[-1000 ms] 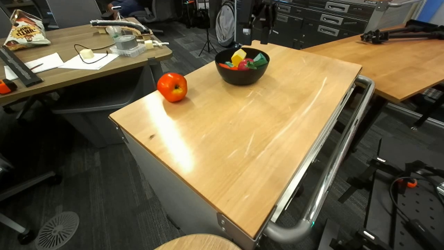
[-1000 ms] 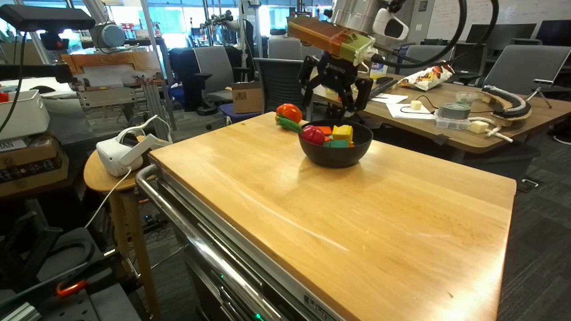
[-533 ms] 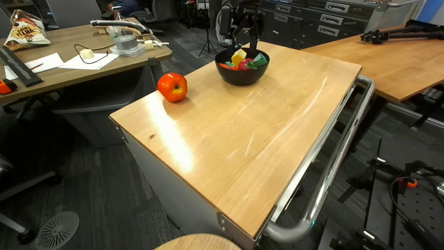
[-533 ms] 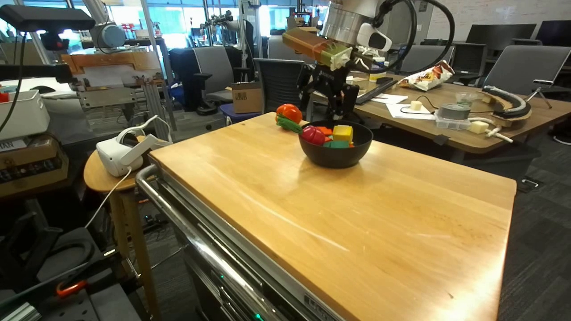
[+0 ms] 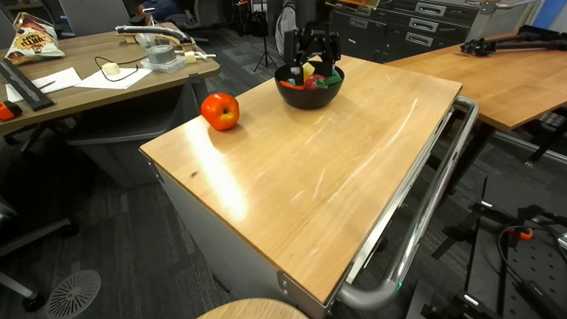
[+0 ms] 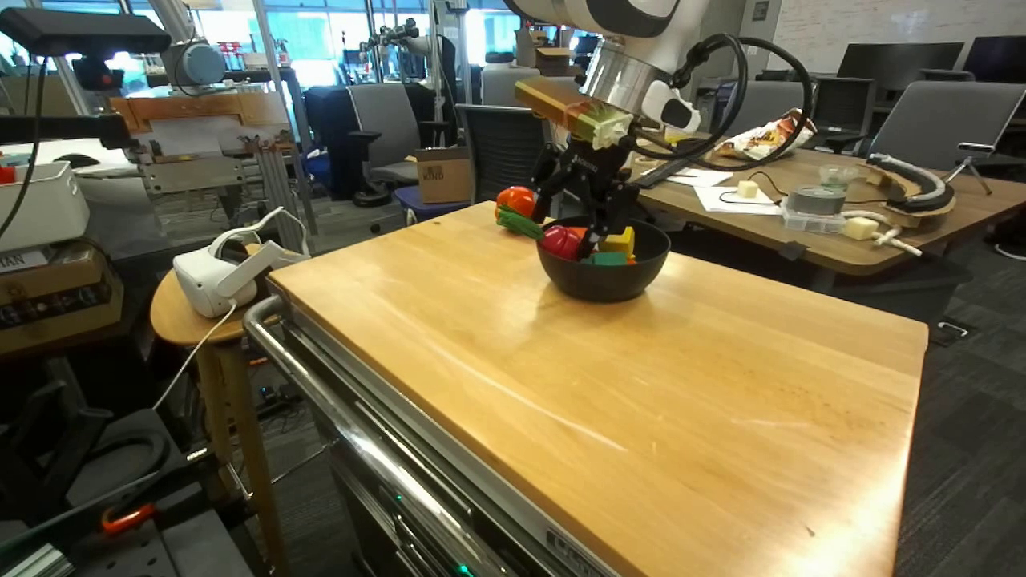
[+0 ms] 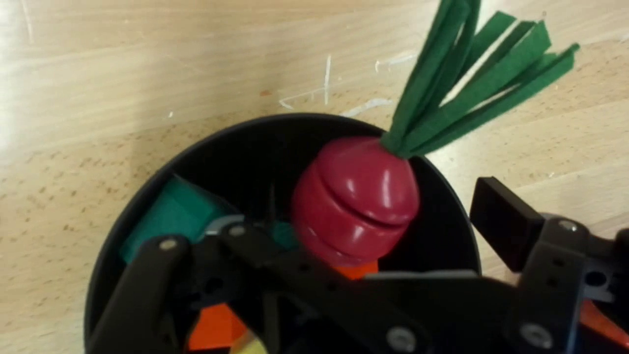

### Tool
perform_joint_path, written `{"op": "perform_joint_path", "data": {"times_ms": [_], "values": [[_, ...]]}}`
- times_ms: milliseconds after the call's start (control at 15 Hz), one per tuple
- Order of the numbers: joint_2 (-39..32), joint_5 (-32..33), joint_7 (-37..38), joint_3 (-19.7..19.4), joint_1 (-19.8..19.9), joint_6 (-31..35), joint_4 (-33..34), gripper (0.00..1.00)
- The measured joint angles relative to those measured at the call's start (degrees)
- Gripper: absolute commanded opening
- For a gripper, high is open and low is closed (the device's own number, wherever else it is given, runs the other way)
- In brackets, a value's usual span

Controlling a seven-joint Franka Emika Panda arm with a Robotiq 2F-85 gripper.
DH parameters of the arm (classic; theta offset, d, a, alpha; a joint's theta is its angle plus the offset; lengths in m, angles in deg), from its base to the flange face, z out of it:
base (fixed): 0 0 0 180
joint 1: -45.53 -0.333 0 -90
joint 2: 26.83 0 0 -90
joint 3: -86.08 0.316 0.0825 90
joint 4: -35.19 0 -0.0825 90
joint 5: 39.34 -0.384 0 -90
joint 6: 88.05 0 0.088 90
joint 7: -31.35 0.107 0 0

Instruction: Move the apple to the left, take the radish and blocks out of the black bowl

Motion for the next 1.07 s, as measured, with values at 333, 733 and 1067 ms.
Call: {"op": "perform_joint_path", "data": {"times_ms": [333,733,1067], "values": [[-0.6,0.24,-0.02,-0.55,1.62,-3.22,0.14,0.65],[-2.65,0.25,0.0,-0.63,1.95,-3.23,2.1,0.27],[-3.63,0.28,-0.02,-0.34,1.74,-4.21,4.44,0.2]]}}
